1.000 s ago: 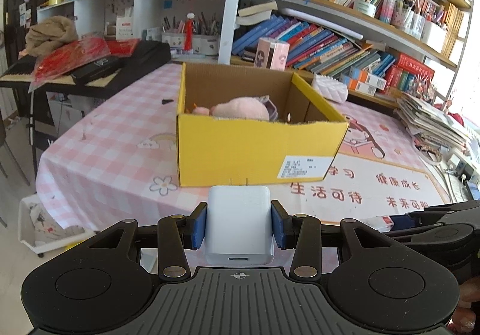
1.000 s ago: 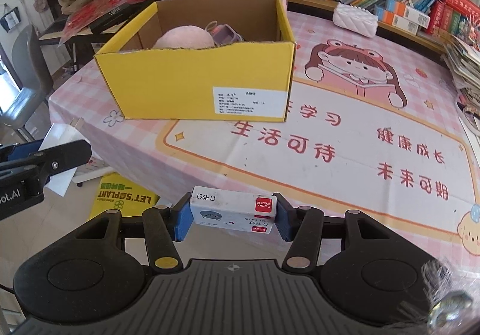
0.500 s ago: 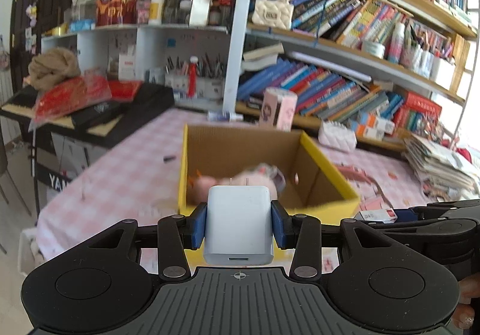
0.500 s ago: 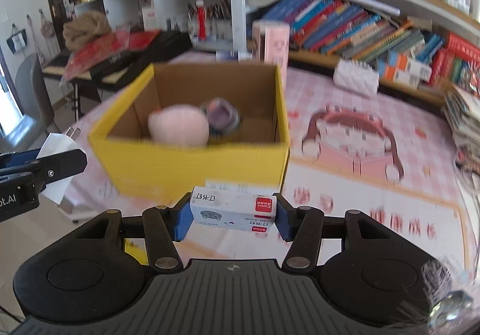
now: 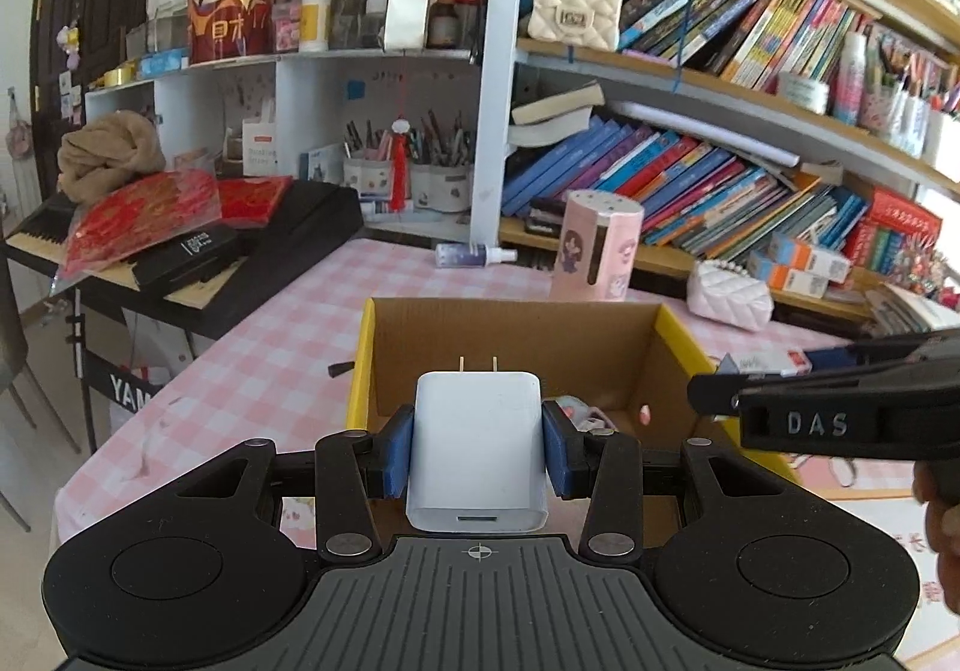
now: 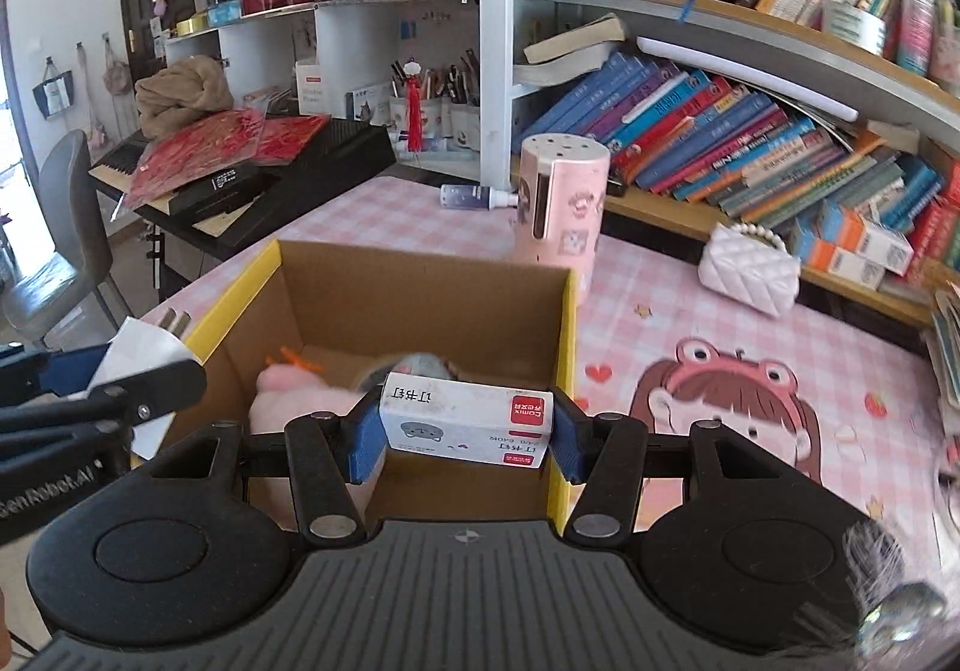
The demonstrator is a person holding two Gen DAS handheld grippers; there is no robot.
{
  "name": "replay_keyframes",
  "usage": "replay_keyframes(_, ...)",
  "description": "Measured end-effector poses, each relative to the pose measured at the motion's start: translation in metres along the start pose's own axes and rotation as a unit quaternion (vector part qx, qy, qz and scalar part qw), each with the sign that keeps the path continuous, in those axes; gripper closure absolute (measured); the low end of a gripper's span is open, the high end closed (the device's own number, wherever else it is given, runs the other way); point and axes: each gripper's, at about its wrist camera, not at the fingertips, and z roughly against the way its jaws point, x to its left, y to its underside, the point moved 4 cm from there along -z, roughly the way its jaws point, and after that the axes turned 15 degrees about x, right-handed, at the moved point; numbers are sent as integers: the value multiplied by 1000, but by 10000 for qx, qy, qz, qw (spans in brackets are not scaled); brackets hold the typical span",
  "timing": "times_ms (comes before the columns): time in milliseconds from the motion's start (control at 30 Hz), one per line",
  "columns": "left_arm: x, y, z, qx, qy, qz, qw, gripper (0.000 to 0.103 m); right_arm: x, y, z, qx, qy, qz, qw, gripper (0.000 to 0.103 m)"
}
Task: Organize objects
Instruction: 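Carry the white charger and white-red box with both tools over the yellow box, then open both tools to drop the charger and white-red box into the box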
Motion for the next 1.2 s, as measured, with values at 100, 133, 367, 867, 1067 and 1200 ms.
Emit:
replay_keyframes(100,-2,-4,-16,126,-95,-57,9999,62,-3,-11,-13,32,-1,92,10000,51)
replay_keyframes(133,-4,-4,-22,179,-119,-80,9997,62,-5,-15,-18,52,-1,123,9999,51)
replay_keyframes(367,-9,-5,-54,497,-285,-240,9981,62,-7,-31,-52,268,-36,372,9989,51)
replay_keyframes(867,-8,-14,-84,649,-739,-403,9943,62,-2,-33,-102,778,-101,900,9928,51)
replay_keyframes(1067,-7,-16,-90,692,-798,-429,9935,62,0,-38,-103,724,-114,1091,9913,51)
replay_keyframes(1200,-7,-16,-87,631,-797,-404,9940,59,2,-41,-101,692,-177,1130,9910,51)
